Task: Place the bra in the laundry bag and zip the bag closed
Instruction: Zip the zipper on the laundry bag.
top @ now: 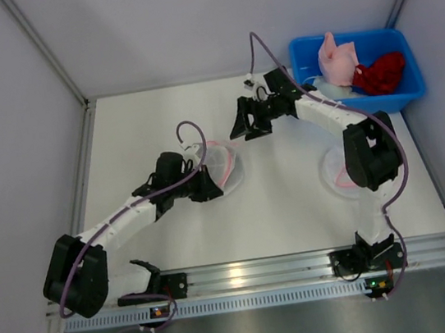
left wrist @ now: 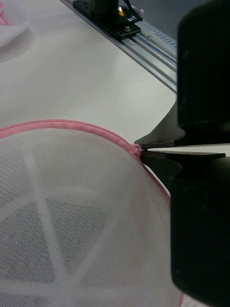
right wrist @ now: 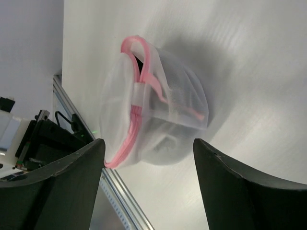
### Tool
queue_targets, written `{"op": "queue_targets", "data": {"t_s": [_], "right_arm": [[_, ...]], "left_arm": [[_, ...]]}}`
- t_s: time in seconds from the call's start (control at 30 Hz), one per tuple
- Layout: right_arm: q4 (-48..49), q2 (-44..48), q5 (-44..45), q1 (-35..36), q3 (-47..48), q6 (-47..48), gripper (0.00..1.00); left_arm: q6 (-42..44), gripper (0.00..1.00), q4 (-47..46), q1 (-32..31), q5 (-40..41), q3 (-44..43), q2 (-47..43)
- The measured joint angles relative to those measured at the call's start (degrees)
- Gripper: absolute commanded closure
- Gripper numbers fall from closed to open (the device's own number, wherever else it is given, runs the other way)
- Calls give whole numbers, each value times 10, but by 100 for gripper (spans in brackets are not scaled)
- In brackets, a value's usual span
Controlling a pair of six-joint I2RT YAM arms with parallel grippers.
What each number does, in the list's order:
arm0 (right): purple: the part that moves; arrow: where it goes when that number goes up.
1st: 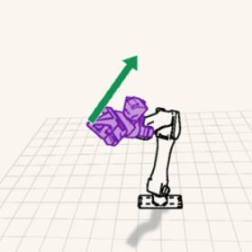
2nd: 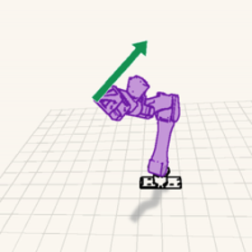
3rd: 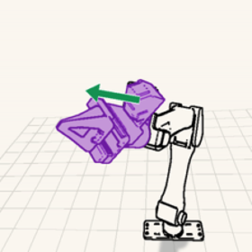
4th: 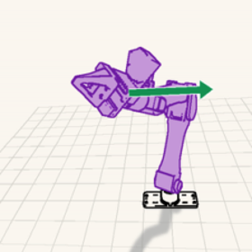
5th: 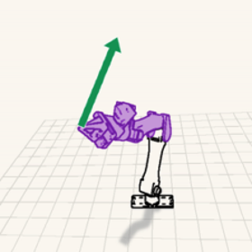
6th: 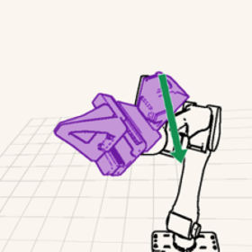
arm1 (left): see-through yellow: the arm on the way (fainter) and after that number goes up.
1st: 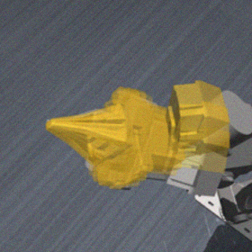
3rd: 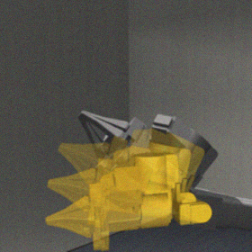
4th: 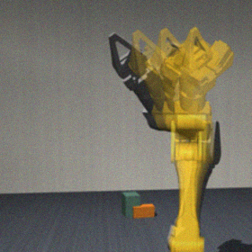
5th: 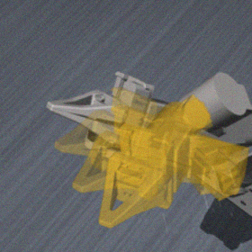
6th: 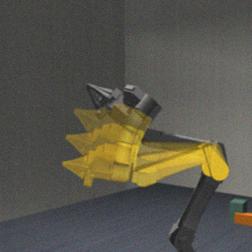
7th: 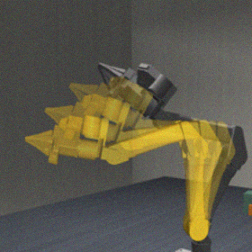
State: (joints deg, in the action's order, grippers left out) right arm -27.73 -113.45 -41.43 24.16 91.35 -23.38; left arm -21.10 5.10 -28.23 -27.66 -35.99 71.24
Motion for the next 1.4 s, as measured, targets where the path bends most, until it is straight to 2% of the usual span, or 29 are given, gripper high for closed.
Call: {"op": "queue_targets", "data": {"t_s": [0.27, 0.37, 0.57, 0.63, 0.73, 0.77, 0.83, 0.87, 0.9, 1.23, 1.4], "right_arm": [[-7, 113, -2, -38, -93, -19, 28], [-1, 143, -8, -18, -116, -33, 29], [23, 137, -31, 50, -144, -73, 38], [30, 127, -37, 64, -146, -83, 45], [41, 111, -42, 76, -146, -94, 60], [43, 107, -42, 76, -146, -97, 70], [45, 102, -41, 76, -146, -100, 83], [45, 100, -41, 76, -146, -101, 97], [45, 99, -41, 76, -146, -101, 100], [32, 76, -54, 64, -129, -91, 100], [18, 62, -57, 42, -108, -71, 100]], "left_arm": [[-68, 100, -60, -20, 7, -35, 28], [-80, 100, -84, -36, 12, -47, 37], [-91, 100, -95, -57, 20, -49, 44], [-91, 100, -95, -58, 21, -49, 44], [-90, 100, -95, -58, 22, -49, 44], [-90, 100, -95, -58, 22, -49, 44], [-90, 100, -95, -58, 22, -49, 44], [-90, 100, -95, -59, 22, -49, 44], [-90, 100, -95, -59, 22, -49, 44], [-70, 100, -89, -59, 38, -14, -1], [-36, 100, -48, -56, 47, 9, -33]]}}
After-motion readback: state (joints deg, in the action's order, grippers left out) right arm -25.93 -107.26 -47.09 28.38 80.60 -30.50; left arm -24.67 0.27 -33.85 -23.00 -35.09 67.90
